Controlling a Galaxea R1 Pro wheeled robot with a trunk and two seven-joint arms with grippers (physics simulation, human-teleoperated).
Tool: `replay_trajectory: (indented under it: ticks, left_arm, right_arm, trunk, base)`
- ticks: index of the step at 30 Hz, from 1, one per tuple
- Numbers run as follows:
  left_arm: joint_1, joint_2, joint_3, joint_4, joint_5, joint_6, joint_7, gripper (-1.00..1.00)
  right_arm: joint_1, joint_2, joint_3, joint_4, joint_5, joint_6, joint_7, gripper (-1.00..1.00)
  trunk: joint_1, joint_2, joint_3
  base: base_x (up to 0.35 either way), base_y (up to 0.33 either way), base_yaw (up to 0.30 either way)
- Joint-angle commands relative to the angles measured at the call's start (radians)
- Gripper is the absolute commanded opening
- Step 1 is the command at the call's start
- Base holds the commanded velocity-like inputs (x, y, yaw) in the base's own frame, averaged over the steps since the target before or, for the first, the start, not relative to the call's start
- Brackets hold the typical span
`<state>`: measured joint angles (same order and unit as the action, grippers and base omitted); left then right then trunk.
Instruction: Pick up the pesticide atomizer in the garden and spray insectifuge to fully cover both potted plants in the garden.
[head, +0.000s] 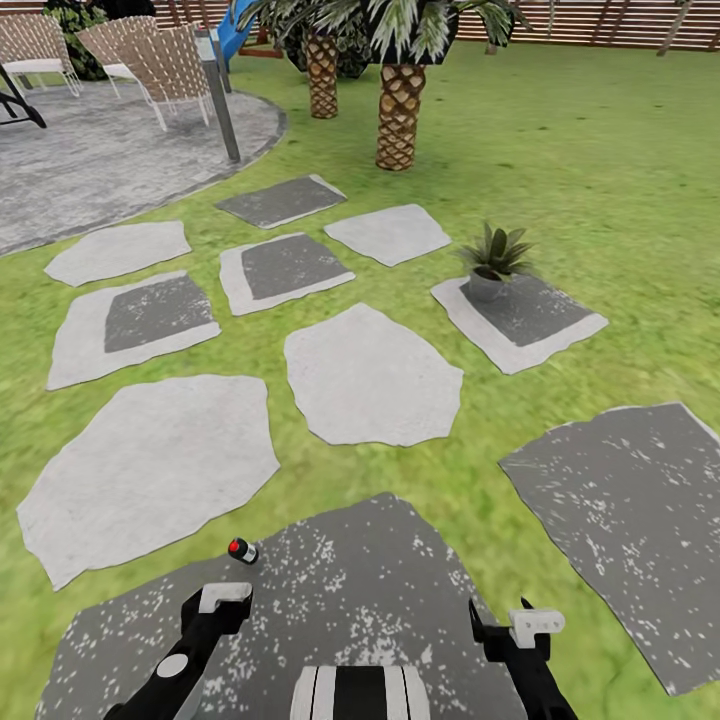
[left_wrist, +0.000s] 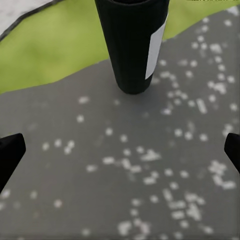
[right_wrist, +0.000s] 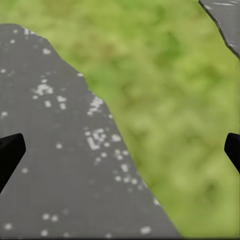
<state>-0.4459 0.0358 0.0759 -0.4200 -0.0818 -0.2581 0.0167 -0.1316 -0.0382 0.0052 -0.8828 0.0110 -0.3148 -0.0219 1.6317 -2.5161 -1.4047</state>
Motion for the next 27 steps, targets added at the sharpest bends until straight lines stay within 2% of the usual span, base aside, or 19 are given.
replay_trajectory:
  ticks: [1, 19, 27]
  left_arm:
    - [0.000, -0.001, 0.004, 0.001, -0.009, -0.004, 0.002, 1.00]
    - [0.001, -0.001, 0.004, 0.000, -0.009, -0.004, 0.002, 1.00]
    - [0.001, -0.002, 0.004, 0.000, -0.009, -0.004, 0.002, 1.00]
  right_arm:
    - [0.000, 0.000, 0.000, 0.001, 0.001, -0.003, -0.002, 1.00]
    - [0.000, 0.000, 0.001, 0.001, 0.001, -0.003, -0.003, 1.00]
    - [0.000, 0.000, 0.001, 0.001, 0.001, -0.003, -0.003, 1.00]
  trunk:
    - [0.000, 0.000, -0.001]
    - [0.000, 0.000, -0.001]
    - [0.000, 0.000, -0.001]
  base:
    - [0.000, 0.000, 0.000]
    - [0.047, 0.000, 0.000]
    - [0.137, 0.000, 0.000]
